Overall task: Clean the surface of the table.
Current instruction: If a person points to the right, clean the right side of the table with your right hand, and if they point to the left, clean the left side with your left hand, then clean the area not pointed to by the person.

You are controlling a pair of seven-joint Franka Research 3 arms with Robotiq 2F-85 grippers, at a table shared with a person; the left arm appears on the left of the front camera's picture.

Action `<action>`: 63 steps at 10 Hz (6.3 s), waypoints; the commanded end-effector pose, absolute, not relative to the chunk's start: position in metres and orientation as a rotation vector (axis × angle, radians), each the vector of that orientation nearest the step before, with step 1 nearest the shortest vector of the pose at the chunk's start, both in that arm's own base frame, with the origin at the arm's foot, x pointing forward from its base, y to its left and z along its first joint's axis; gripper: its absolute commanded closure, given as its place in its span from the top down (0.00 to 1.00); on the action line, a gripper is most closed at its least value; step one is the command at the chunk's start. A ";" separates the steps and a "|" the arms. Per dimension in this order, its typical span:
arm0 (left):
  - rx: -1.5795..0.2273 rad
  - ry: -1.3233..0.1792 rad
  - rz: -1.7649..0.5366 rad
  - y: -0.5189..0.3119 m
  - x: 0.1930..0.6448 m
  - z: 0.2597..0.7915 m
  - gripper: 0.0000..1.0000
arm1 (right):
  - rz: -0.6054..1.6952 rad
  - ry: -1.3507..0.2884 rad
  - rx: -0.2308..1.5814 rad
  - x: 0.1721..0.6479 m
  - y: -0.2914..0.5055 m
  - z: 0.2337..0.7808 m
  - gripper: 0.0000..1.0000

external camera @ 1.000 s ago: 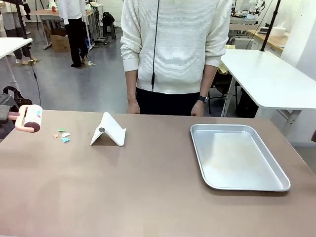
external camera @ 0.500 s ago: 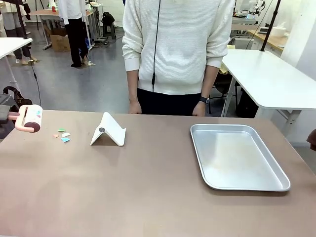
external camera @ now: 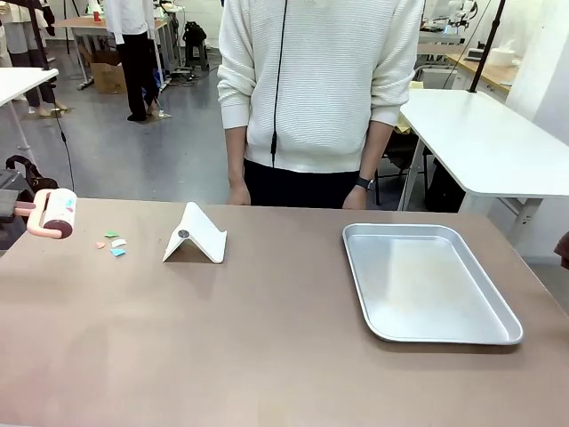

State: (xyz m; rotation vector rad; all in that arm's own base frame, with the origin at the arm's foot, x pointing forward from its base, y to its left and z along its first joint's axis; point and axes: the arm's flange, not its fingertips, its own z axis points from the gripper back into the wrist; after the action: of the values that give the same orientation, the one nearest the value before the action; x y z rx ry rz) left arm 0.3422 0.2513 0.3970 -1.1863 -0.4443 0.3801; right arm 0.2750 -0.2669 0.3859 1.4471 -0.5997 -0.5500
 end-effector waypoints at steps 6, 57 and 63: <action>-1.194 -0.444 0.373 0.251 0.340 0.400 0.00 | -0.551 -0.601 1.438 0.271 -0.264 0.390 0.00; -1.152 -0.405 0.324 0.213 0.410 0.448 0.22 | -0.551 -0.601 1.438 0.271 -0.264 0.390 0.00; -1.173 -0.356 0.300 0.211 0.365 0.436 0.22 | -0.551 -0.601 1.438 0.271 -0.264 0.390 0.00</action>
State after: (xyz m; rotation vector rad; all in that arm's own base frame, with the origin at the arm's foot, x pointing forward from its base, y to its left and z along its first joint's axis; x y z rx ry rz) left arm 0.3760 0.2133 0.4351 -1.1518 -0.3473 0.3336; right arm 0.2745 -0.2666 0.3856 1.4468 -0.5999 -0.5514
